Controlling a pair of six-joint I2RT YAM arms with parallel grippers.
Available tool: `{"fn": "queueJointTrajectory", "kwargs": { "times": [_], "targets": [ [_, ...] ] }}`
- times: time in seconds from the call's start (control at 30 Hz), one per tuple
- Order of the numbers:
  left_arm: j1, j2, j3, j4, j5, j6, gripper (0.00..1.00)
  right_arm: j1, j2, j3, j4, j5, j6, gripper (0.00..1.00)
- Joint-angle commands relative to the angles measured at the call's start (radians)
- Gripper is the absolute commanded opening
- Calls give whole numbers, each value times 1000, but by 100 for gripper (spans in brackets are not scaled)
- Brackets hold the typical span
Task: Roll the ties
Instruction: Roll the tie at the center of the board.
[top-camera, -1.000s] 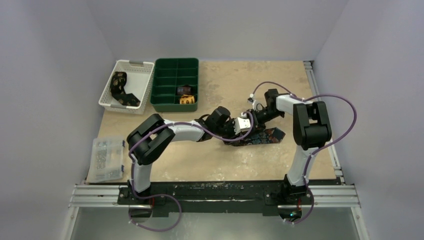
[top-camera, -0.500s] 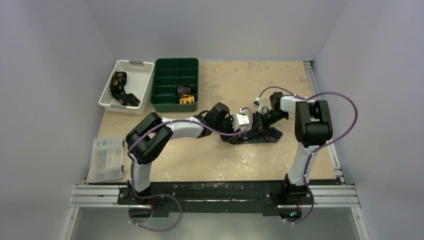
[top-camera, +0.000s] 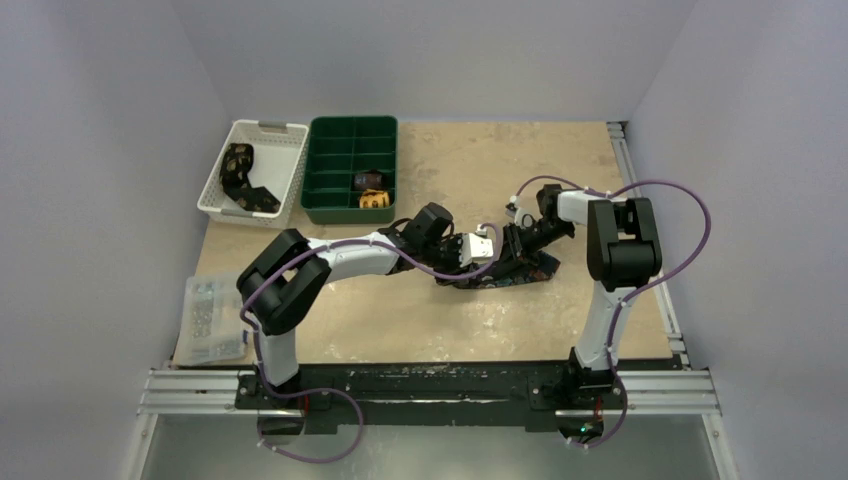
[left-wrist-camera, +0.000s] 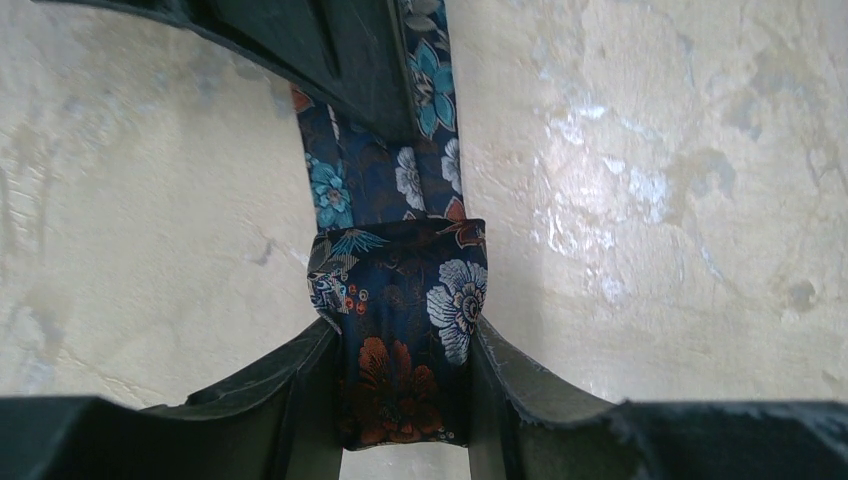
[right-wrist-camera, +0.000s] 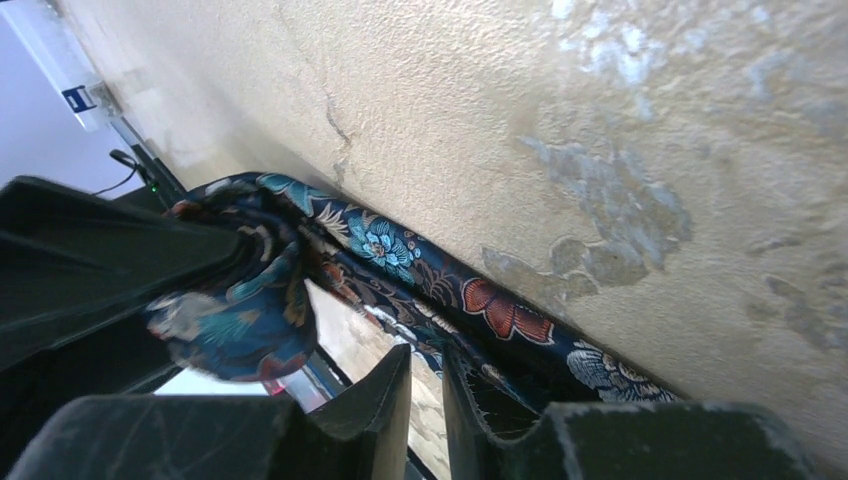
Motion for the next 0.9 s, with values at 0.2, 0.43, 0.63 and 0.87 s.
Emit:
{"fn": "queueJointTrajectory", "kwargs": {
  "times": [0.2, 0.43, 0.63, 0.87],
  "targets": [
    [-12, 121, 96, -314, -127, 68, 19, -1, -118, 0, 101, -111, -48, 40],
    [-33, 145, 125, -323, -188, 27, 22, 39, -199, -49, 183, -229, 29, 60],
    [-42, 152, 130, -315, -216, -38, 23, 85, -188, -104, 270, -250, 102, 56],
    [-44, 129, 97, -289, -229, -33, 22, 45, -78, -86, 222, -124, 34, 52]
  ]
}}
